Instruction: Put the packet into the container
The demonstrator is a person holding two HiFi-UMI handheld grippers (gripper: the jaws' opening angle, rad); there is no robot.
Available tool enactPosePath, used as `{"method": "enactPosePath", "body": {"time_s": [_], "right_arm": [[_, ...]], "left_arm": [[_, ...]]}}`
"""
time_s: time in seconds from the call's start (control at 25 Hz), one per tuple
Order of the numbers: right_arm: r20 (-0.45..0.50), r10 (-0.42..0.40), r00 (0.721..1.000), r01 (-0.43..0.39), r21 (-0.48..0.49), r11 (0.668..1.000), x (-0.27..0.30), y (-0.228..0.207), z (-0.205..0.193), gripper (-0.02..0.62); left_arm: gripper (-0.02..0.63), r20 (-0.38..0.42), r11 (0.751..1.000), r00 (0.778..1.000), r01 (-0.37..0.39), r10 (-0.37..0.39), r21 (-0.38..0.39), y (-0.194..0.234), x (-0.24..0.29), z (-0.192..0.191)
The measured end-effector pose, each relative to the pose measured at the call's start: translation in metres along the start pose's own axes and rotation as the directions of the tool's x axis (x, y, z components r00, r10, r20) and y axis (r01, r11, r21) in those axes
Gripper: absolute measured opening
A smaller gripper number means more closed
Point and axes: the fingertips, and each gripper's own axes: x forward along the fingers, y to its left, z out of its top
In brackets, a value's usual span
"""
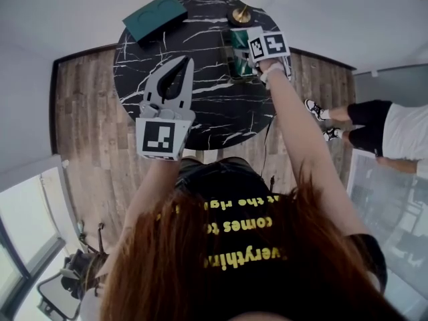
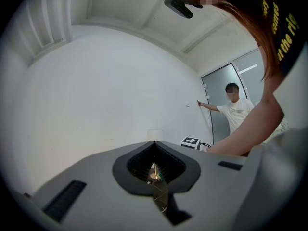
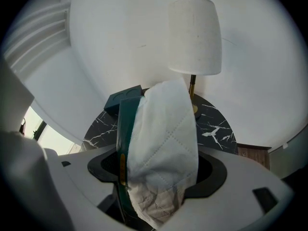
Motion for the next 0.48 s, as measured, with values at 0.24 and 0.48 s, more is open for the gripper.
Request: {"method": "enactPosePath", "body": {"time_s": [0.24,0.48], "right_arm": [[-0.068,0.015,0.998,-0.012,0.041,0.999,0.012,-0.004,-0.008,0.368],[-0.104,0.013,0.995,-0.009,0.039,0.999,0.018,-0.009,-0.007,0.368]], "left_arm": [[0.000,-0.008,1.000,1.000,0.003,-0.003,0.001,0.001,-0.001,-0.003],[0.000,-0.011,1.000,1.000,0.004,-0.004,0.000,0.000,0.001,-0.004]]}}
